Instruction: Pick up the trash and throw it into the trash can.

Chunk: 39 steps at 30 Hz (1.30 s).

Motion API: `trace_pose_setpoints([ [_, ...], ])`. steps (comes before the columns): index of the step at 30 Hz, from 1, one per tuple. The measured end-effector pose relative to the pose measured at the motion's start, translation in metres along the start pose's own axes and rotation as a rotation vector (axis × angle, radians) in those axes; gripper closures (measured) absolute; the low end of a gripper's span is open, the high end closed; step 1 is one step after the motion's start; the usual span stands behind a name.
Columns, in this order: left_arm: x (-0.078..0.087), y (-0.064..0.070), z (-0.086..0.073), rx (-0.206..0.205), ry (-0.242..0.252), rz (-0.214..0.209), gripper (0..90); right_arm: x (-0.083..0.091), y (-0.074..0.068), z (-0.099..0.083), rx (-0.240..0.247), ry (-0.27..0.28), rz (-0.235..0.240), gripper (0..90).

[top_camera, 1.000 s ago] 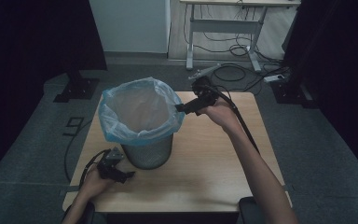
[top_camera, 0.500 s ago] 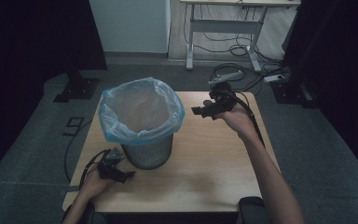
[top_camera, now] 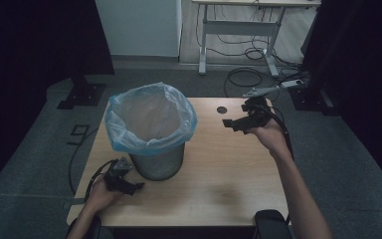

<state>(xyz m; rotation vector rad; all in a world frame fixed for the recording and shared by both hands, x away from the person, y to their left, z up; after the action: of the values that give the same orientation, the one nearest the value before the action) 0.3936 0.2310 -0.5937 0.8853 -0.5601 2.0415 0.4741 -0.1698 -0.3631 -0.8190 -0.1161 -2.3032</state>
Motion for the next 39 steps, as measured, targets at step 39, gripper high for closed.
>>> trace_pose_setpoints([
  [39,0.0,0.0,0.0,0.003,0.003,0.003,0.0,-0.028,0.03,-0.134,-0.026,-0.024,-0.063,1.7],
])
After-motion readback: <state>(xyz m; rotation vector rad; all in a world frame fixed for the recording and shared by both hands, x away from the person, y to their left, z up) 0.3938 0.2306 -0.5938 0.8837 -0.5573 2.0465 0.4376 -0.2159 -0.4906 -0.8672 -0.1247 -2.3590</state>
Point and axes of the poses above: each handheld gripper's, and its own axes: x roughly backward along the jaws, z roughly out of its top, y roughly to its right, the point moved 6 cm from there along -x, roughly forward along the jaws, and after that the axes turned 7 degrees about -x, right-handed, at the moved point
